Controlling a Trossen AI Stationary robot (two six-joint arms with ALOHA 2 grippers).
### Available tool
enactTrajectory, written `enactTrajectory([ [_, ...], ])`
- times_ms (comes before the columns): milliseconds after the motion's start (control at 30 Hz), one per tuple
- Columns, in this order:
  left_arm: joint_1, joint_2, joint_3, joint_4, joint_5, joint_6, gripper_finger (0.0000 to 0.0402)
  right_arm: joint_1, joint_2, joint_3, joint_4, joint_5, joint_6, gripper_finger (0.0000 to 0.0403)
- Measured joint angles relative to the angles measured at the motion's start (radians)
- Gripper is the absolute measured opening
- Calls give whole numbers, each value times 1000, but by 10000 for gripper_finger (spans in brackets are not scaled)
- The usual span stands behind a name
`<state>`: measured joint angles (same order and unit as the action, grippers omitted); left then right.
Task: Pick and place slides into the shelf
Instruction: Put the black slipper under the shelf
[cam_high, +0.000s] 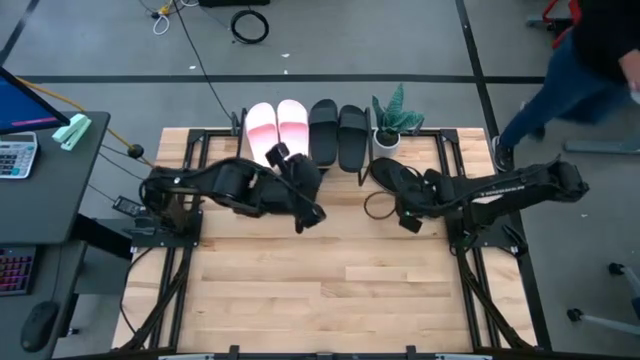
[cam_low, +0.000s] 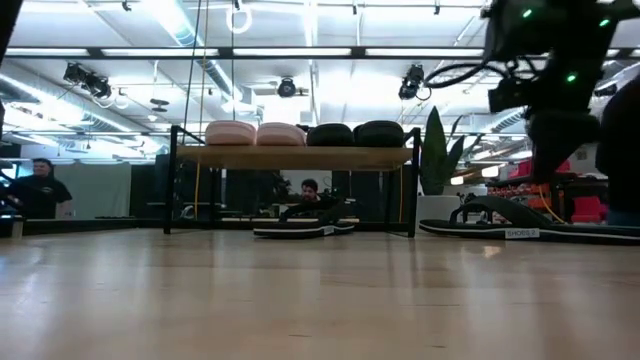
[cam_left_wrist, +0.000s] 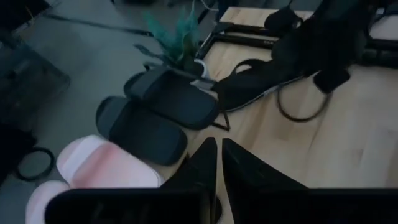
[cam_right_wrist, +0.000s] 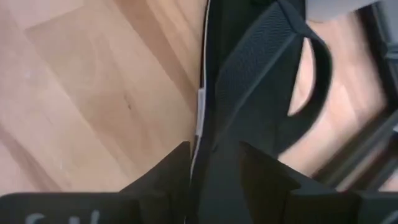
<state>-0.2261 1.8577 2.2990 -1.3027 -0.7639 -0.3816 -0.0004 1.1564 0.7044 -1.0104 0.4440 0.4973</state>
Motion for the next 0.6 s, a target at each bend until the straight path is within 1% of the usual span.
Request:
enactTrajectory([
  [100, -7, -13, -1, -27, -2, -15, 26, -85, 0, -43, 96, -103, -86, 138],
  [167, -14, -19, -2, -38, -2, -16, 20, -137, 2, -56, 124, -167, -114, 138],
  [367, -27, -20, -2, -63, -2, -15, 12, -255, -2, -54, 125, -154, -109, 137],
  [533, -27, -20, -2, -64, -3, -15, 19, -361, -2, -54, 155, -242, -142, 137],
  [600, -26, -20, -2, -64, -3, -15, 19, -398, -2, -55, 177, -253, -140, 137],
])
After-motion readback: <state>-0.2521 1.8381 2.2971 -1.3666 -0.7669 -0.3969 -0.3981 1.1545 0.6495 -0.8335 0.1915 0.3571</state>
